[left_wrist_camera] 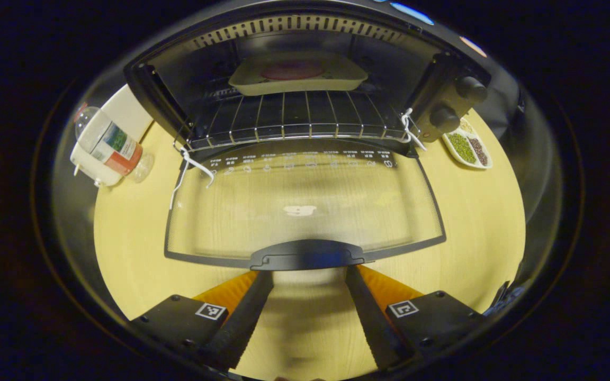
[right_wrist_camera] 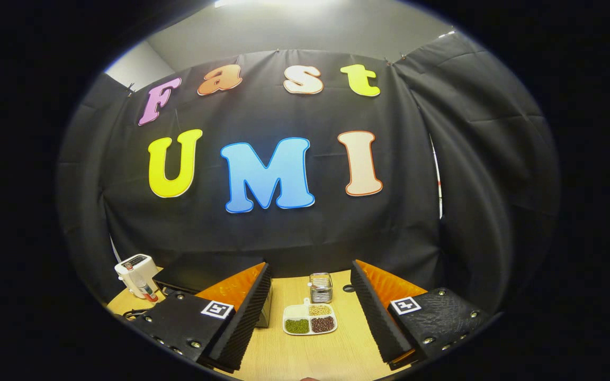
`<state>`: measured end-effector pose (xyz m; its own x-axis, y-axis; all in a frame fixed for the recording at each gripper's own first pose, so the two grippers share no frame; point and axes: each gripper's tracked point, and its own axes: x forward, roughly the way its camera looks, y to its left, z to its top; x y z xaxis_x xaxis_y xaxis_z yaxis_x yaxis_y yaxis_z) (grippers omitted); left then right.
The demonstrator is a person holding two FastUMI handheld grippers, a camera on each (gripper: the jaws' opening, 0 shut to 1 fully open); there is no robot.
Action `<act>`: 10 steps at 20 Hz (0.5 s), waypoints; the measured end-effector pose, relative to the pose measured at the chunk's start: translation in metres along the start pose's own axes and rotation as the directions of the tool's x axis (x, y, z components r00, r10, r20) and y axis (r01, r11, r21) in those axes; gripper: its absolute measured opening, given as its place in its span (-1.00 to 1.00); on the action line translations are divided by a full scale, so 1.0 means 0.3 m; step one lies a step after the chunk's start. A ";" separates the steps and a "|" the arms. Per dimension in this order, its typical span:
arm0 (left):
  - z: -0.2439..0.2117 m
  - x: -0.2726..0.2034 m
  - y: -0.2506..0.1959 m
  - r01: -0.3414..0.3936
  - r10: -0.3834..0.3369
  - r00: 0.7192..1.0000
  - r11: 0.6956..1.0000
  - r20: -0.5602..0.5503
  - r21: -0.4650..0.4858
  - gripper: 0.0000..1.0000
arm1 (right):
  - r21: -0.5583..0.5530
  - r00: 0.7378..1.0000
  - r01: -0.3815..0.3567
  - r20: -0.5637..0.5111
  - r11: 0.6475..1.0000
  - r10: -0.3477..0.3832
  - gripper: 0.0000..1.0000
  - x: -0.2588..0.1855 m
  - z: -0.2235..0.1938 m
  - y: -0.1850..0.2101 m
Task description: Open the electric oven with the left hand, put the food in, and close the electric oven.
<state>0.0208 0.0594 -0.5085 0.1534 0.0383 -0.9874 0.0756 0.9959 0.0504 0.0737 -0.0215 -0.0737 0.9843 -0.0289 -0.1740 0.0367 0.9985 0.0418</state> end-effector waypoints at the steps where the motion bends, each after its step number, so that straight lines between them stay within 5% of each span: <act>1: -0.001 0.012 -0.001 -0.001 0.001 1.000 1.000 -0.007 0.011 0.86 | -0.001 1.000 -0.001 -0.005 1.000 0.001 0.85 0.000 -0.001 0.003; 3: 0.002 0.017 -0.004 0.006 -0.006 1.000 1.000 -0.013 -0.021 0.99 | 0.002 1.000 -0.005 -0.008 1.000 0.005 0.85 0.004 -0.001 0.014; 4: 0.006 0.009 -0.002 0.011 -0.011 1.000 1.000 -0.008 -0.023 0.84 | 0.007 1.000 -0.006 -0.006 1.000 0.006 0.85 0.006 0.004 0.017; 10: 0.020 -0.074 -0.005 0.015 -0.013 0.998 1.000 0.061 -0.022 0.91 | 0.008 1.000 -0.026 0.008 1.000 0.025 0.85 0.006 0.026 0.047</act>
<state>0.0233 0.0565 -0.4859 0.2126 0.0200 -0.9769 0.0563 0.9979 0.0326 0.0773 -0.0079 -0.0656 0.9864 -0.0038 -0.1646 0.0130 0.9984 0.0544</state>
